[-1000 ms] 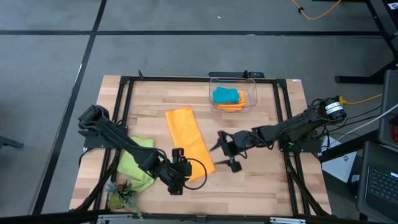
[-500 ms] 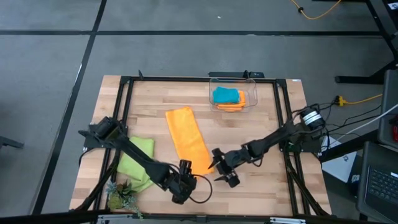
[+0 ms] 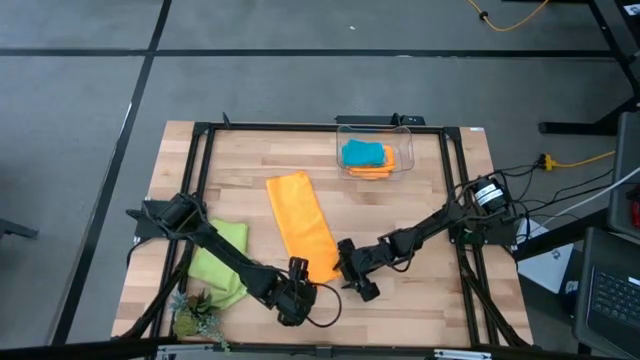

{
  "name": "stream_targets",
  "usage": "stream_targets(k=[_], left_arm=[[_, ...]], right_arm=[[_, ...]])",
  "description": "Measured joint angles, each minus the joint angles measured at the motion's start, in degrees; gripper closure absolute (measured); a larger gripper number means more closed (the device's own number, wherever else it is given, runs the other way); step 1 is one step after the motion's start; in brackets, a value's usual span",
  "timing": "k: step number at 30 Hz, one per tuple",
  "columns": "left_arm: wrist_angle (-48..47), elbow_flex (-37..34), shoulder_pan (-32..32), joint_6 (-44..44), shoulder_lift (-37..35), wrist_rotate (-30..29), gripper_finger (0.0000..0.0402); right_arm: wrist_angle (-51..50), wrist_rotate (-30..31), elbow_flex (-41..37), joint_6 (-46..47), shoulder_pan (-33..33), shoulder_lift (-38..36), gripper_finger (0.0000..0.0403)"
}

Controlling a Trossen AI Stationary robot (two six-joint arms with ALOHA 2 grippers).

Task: Fold microfiber towels
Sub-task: Fold the orange microfiber towel

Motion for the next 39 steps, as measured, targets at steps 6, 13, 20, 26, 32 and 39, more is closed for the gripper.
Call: stream_targets(k=[6, 13, 20, 26, 32, 39], left_arm=[[-0.3, 0.1, 0.6, -0.3, 0.6, 0.5, 0.0166], [-0.5, 0.3, 1.6, -0.5, 2.1, 1.7, 0.0172], [-0.4, 0.2, 1.3, -1.5, 2.3, 1.0, 0.0197], [-0.4, 0.1, 1.2, -1.7, 2.3, 0.2, 0.0230], [0.5, 0.1, 1.2, -1.8, 2.4, -2.2, 0.0272], [1.1, 0.0, 0.9, -3.1, 2.5, -3.3, 0.0331]], right_arm=[[0.0, 0.2, -0.1, 2.0, 0.0, 0.0, 0.0116], [-0.7, 1.1, -0.1, 4.1, 0.0, 0.1, 0.0154], [-0.8, 2.6, -0.2, 4.2, 0.0, 0.1, 0.0199], [-0.8, 2.9, -0.2, 4.4, -0.1, 0.1, 0.0233], [-0.4, 3.4, -0.3, 5.7, 0.5, 0.2, 0.0260], [-0.2, 5.0, -0.3, 9.4, 2.2, 0.2, 0.0281]])
